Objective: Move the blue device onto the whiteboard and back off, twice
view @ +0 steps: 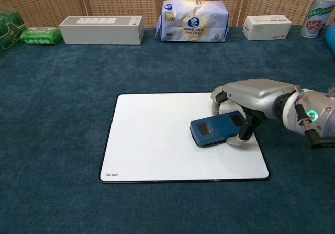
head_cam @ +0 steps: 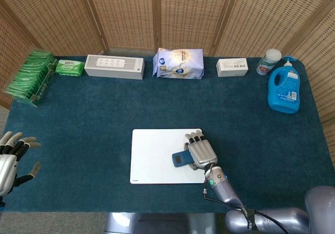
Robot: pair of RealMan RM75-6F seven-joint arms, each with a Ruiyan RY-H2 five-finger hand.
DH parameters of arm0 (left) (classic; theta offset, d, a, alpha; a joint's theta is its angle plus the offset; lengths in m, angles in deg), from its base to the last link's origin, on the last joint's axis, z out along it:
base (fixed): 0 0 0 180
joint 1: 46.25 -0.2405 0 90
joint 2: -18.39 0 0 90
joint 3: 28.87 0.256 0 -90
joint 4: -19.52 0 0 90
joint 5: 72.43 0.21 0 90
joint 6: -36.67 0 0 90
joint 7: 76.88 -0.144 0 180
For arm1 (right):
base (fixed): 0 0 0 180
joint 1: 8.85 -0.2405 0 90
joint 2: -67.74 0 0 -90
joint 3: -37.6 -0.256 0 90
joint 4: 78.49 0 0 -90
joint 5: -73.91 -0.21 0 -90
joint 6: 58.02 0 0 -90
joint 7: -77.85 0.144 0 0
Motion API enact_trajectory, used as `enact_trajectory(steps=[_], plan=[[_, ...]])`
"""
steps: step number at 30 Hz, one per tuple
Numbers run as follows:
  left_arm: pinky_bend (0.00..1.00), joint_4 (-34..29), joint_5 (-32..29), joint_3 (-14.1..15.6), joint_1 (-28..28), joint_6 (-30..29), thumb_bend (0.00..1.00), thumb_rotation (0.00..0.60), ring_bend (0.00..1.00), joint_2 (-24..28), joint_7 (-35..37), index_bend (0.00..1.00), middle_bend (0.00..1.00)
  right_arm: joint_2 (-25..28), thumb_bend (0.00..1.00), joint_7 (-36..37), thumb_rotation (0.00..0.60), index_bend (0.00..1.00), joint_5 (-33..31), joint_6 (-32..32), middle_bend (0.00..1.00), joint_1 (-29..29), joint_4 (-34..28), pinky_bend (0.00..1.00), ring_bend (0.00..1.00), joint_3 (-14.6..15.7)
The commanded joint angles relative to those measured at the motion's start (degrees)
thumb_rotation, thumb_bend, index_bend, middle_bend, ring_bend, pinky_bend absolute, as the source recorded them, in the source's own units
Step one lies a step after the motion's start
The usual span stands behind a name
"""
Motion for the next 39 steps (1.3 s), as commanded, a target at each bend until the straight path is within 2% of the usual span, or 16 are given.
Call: enact_trajectory(steps=[1, 21, 32, 39], plan=[[0.03, 0.02, 0.13, -0.02, 0.17, 0.19, 0.42, 0.600, 0.14, -0.16, 0.05, 0.33, 0.28, 0.64, 0.27, -0.06, 0.600, 0.70, 0.35, -1.51, 0.12, 0.90, -1.34, 0.00, 0.00, 1.08], [0.03, 0.49, 0.76, -0.16, 1.33, 1.42, 0.42, 0.600, 0.13, -0.77, 0.38, 0.33, 0.28, 5.48, 0.26, -0.29, 0.600, 0.70, 5.11, -10.27, 0.12, 7.24, -9.85, 0.00, 0.00, 6.50], [0.03, 0.33, 0.37, 0.02, 0.60, 0.44, 0.42, 0.600, 0.13, -0.20, 0.54, 0.33, 0.28, 5.82, 0.26, 0.43, 0.600, 0.70, 5.02, -7.33, 0.12, 6.42, -7.42, 0.00, 0.00, 4.15], [0.03, 0.52, 0.51, 0.19, 0.46, 0.33, 0.42, 0.600, 0.13, -0.39, 0.77, 0.33, 0.28, 2.81, 0.27, 0.31, 0.600, 0.70, 2.91, -3.63, 0.12, 4.54, -3.83, 0.00, 0.00, 2.30]])
